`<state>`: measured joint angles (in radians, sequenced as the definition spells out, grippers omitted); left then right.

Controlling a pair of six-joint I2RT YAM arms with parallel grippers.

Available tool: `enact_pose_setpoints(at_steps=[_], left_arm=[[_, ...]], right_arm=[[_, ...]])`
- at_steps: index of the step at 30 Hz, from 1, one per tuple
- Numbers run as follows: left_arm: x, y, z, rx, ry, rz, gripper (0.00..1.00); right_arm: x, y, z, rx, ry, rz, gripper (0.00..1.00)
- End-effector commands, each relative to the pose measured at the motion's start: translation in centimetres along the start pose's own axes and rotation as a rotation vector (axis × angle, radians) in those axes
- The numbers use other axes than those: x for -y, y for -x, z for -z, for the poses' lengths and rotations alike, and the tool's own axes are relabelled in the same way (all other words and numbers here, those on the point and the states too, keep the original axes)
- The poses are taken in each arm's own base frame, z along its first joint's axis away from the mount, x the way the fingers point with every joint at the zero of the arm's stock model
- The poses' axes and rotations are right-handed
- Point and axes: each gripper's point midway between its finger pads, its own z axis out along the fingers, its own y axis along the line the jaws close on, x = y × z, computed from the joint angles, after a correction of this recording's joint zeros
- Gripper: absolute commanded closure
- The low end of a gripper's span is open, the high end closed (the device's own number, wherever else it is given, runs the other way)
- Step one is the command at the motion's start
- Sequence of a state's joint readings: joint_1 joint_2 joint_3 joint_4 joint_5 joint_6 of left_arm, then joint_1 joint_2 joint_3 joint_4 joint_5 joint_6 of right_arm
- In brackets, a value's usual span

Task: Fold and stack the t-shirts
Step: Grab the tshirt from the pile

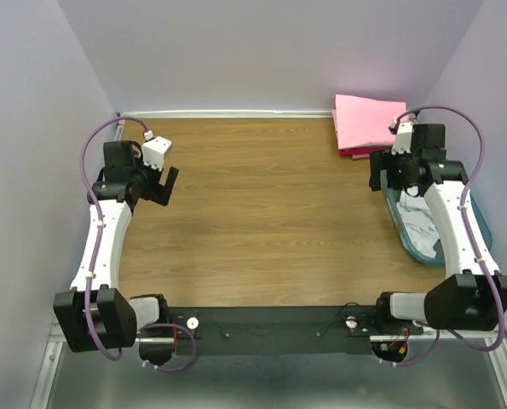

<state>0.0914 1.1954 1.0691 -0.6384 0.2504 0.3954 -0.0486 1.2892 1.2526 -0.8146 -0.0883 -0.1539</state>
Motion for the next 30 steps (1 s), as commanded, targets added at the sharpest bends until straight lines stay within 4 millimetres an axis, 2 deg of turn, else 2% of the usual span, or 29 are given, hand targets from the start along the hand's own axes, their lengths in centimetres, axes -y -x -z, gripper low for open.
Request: enact_pose_setpoints(at_steps=[1,3,4,6,8,9,10,11,13,15,16,21,25,30], left_arm=[[-0.1,2.3,1.4,0.052,0.002,0.025,0.02],[-0.6,3.5,1.8,0.065,0.015,0.036,0.02],[-0.9,4.1,2.1,0.069,0.020,0.039,0.02],[-1.1,4.5,2.3,0.064,0.025,0.051,0.02],[-1.5,5.3,2.6,0.074,0.033,0.054,0.02],[-1.5,5.4,2.6,0.073,0.033,0.057,0.02],[-1.6,5.9,2.9,0.086,0.038,0.068,0.02],[-1.7,6.1,3.0,0.090,0.044,0.073,0.02],[-1.8,6.7,3.3,0.109,0.049,0.086,0.02],[-1.9,7.2,3.6,0.128,0.058,0.107,0.02],[-1.8,7.5,3.8,0.141,0.053,0.102,0.02],[-1.7,8.1,3.9,0.165,0.043,0.093,0.02],[-1.7,7.7,3.4,0.142,0.036,0.102,0.02],[-1.5,7.4,3.6,0.149,0.036,0.087,0.02]], right_arm=[[1.7,1.1,0.6,-0.010,-0.077,0.055,0.00],[3.1,1.0,0.2,-0.029,-0.099,0.086,0.00],[4.5,0.5,-0.3,-0.058,-0.115,0.105,0.00],[6.0,0.1,-0.9,-0.084,-0.131,0.114,0.00],[8.5,-0.7,-1.3,-0.116,-0.162,0.107,0.00],[9.2,-1.3,-2.4,-0.147,-0.148,0.096,0.00],[10.2,-1.1,-2.4,-0.145,-0.156,0.085,0.00],[11.9,-1.7,-2.6,-0.164,-0.172,0.061,0.00],[13.8,-2.7,-3.9,-0.200,-0.163,0.029,0.00],[16.2,-3.5,-4.2,-0.222,-0.182,0.000,0.00],[16.9,-4.7,-5.5,-0.261,-0.167,-0.013,0.00],[18.8,-7.2,-8.5,-0.334,-0.148,-0.042,0.00],[18.9,-8.6,-11.1,-0.374,-0.114,-0.069,0.00],[18.4,-12.0,-14.1,-0.449,-0.081,-0.095,0.00]])
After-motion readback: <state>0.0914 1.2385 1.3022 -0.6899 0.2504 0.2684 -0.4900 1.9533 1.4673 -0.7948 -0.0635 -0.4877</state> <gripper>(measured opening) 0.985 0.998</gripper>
